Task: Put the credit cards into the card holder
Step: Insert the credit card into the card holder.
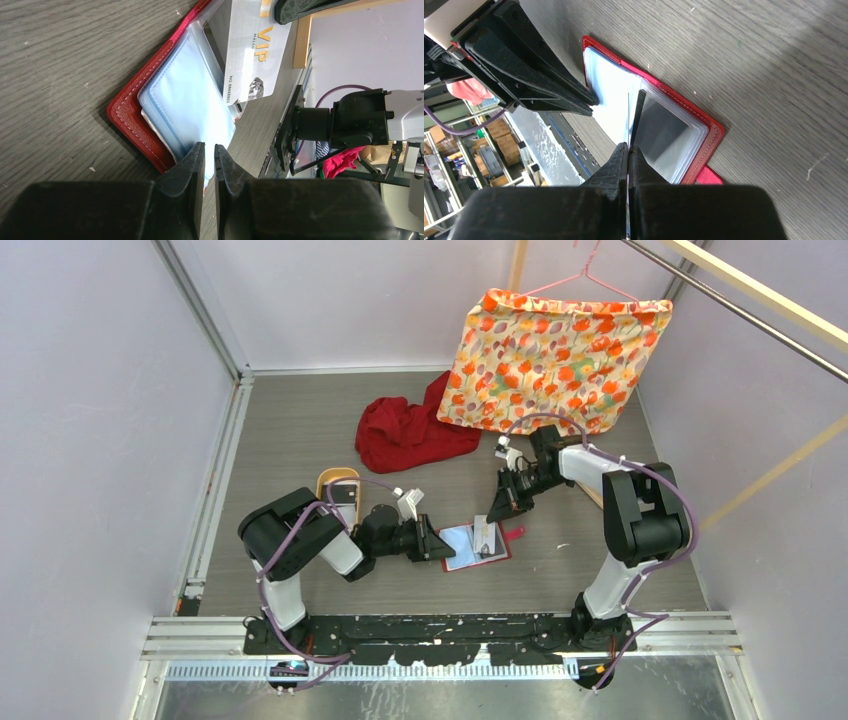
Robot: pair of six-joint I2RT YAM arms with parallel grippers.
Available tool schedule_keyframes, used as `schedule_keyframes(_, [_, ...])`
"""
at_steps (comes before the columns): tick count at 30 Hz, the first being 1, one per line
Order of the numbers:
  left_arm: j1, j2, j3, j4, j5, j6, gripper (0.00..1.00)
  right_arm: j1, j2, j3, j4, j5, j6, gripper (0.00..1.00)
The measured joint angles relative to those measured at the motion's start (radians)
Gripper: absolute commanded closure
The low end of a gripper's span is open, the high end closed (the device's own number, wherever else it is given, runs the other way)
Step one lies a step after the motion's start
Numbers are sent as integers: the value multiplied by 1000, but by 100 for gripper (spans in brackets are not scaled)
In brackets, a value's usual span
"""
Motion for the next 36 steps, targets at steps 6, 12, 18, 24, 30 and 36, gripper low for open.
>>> schedule_keyframes(6, [0, 0, 0, 0, 0, 0, 85, 0, 2, 0, 3, -16, 7, 99])
schedule_keyframes(12, [0, 0, 0, 0, 0, 0, 85, 0, 2, 0, 2, -32, 6, 99])
schedule_keyframes(18, [0, 0, -5, 6, 0, -1, 81, 0, 2, 0, 2, -31, 6, 99])
schedule_keyframes(24, [0, -18, -11, 0, 0, -1, 75, 0, 2, 0, -2, -29, 6, 99])
schedule_keyframes(30, [0, -62, -17, -48, 0, 3, 75, 0, 2, 0, -6, -18, 2, 99])
schedule_keyframes(36, [0, -66, -17, -70, 0, 5, 75, 1, 2, 0, -5, -10, 3, 99])
